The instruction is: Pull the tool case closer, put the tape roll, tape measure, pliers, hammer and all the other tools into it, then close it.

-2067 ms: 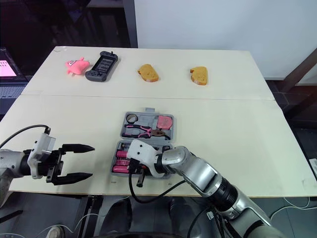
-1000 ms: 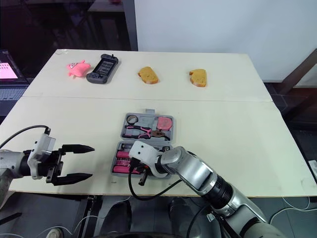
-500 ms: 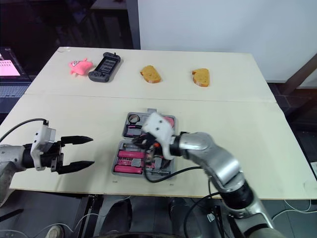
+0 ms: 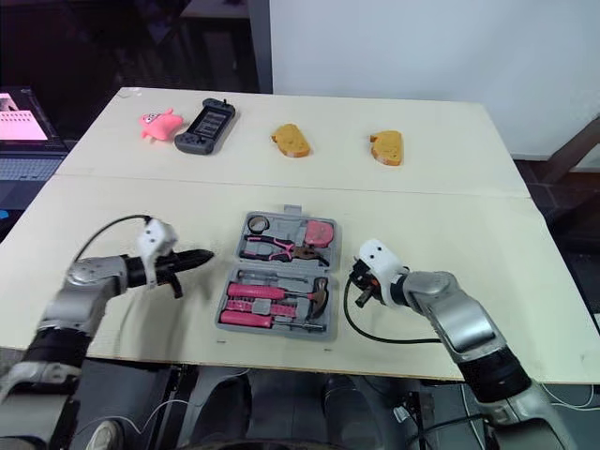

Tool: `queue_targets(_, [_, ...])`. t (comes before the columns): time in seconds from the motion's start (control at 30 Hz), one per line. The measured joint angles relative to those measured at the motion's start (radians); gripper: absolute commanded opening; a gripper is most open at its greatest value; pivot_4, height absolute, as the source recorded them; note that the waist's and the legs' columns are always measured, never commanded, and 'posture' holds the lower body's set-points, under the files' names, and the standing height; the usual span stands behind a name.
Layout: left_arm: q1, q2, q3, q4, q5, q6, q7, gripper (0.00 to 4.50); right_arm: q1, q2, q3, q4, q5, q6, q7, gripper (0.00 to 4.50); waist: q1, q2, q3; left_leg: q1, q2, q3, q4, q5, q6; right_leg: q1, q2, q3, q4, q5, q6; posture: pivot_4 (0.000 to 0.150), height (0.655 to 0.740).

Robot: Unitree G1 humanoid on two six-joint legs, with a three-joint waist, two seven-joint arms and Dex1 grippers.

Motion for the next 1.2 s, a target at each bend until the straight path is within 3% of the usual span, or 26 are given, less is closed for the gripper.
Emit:
queue_targets(0.43, [-0.096, -0.062, -0.105, 0.080, 0.112, -0.075, -0.027, 0.04, -0.076, 0.132, 0.085, 0.017, -0.076, 0.052, -0.016, 0.00, -0.006, 0.000, -0.001, 0.003, 0.000, -0.001, 0.000, 0.000, 0.000, 0.004, 0.000, -0.001, 0.000, 0.001, 0.001, 0.150, 0.7395])
queue_targets(0.73, [-0.034, -0.047, -0.105, -0.017, 0.114, -0.039, -0.054, 0.04, -0.076, 0.148, 0.099, -0.004, -0.121, 0.078, -0.017, 0.00, -0.006, -0.001, -0.002, 0.003, 0.000, -0.001, 0.000, 0.000, 0.000, 0.005, 0.000, -0.001, 0.000, 0.001, 0.001, 0.150, 0.7395])
queue_targets(1.2, [0.137, 0.013, -0.063, -0.244, 0.082, 0.053, -0.054, 0.04, 0.002, 0.138, 0.153, -0.214, -0.129, 0.243, -0.023, 0.00, -0.007, 0.000, -0.003, 0.003, 0.000, -0.001, -0.004, -0.001, 0.002, 0.003, 0.000, -0.001, 0.000, -0.002, 0.000, 0.150, 0.7395])
